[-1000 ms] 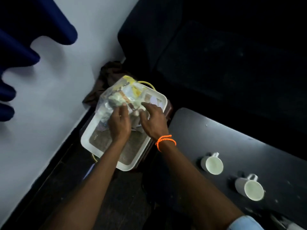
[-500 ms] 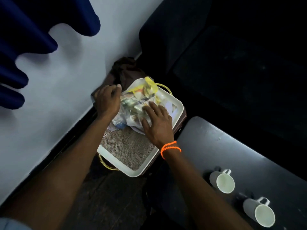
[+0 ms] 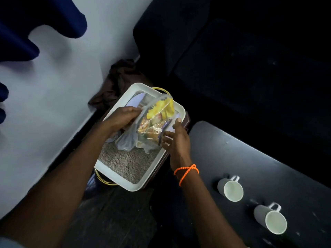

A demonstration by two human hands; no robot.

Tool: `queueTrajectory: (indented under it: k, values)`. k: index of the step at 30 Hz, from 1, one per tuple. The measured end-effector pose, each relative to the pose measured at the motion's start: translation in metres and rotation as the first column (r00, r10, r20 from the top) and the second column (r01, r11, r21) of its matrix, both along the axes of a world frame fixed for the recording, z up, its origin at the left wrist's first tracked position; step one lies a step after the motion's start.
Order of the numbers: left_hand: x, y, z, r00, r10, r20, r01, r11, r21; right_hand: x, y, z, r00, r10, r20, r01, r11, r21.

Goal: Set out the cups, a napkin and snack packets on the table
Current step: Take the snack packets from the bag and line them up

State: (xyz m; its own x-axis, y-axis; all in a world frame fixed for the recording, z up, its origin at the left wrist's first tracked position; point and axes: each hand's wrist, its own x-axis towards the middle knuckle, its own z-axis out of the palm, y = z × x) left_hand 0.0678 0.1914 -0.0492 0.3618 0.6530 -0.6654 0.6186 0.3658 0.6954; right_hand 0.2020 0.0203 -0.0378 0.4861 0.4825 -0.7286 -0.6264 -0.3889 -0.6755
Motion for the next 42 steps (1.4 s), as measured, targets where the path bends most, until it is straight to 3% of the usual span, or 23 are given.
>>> queueTrajectory:
  k: [4,8,11,16,19,21,23,27,30,32,34,37,40,42]
  values:
    - [0.008,-0.028,0.001,0.979,0.003,0.204,0.050,0.966,-0.252,0.004,0.002,-0.002,0.993,-0.043,-0.110,0.047,0.998,0.033]
    - [0.035,-0.067,0.019,0.980,-0.142,0.138,0.145,0.989,-0.014,0.018,-0.027,-0.007,0.977,-0.151,-0.153,0.177,0.968,0.175]
    - [0.061,-0.099,0.028,0.978,-0.188,0.089,0.186,0.982,0.039,0.030,-0.066,-0.013,0.941,-0.237,-0.242,0.301,0.913,0.274]
    - [0.103,-0.152,0.030,0.940,-0.337,-0.059,0.342,0.931,0.128,0.048,-0.125,-0.022,0.876,-0.347,-0.336,0.429,0.878,0.212]
    - [0.121,-0.174,0.019,0.964,-0.248,-0.092,0.263,0.936,0.235,0.056,-0.139,-0.033,0.937,-0.305,-0.171,0.313,0.949,0.024]
    - [0.129,-0.185,0.012,0.975,-0.215,-0.061,0.224,0.933,0.281,0.061,-0.142,-0.039,0.994,-0.082,0.066,0.095,0.968,-0.232]
    - [0.131,-0.192,0.008,0.983,-0.182,-0.007,0.177,0.943,0.282,0.064,-0.148,-0.040,0.969,0.079,0.232,0.006,0.938,-0.346]
    - [0.134,-0.208,0.008,0.981,-0.074,0.178,0.053,0.992,0.118,0.067,-0.163,-0.010,0.893,-0.089,0.440,0.167,0.976,-0.141]
    - [0.141,-0.228,0.011,0.951,0.081,0.298,-0.048,0.992,-0.115,0.063,-0.164,0.012,0.947,-0.094,0.307,0.095,0.995,0.012]
    - [0.145,-0.240,0.013,0.941,0.134,0.309,-0.063,0.971,-0.230,0.059,-0.164,0.018,0.962,-0.012,0.272,0.016,1.000,-0.013]
    - [0.145,-0.246,0.016,0.936,0.164,0.312,-0.074,0.957,-0.282,0.059,-0.164,0.017,0.954,-0.031,0.298,0.041,0.999,-0.029]
    - [0.137,-0.238,0.024,0.950,0.152,0.273,-0.130,0.987,-0.098,0.069,-0.173,0.017,0.923,-0.171,0.345,0.186,0.983,-0.010]
    - [0.118,-0.218,0.041,0.985,0.102,0.142,-0.142,0.938,0.315,0.082,-0.188,0.025,0.780,-0.028,0.625,0.171,0.971,-0.170]
    - [0.106,-0.211,0.052,0.989,0.100,0.106,-0.139,0.860,0.492,0.085,-0.193,0.037,0.714,0.018,0.699,0.179,0.962,-0.208]
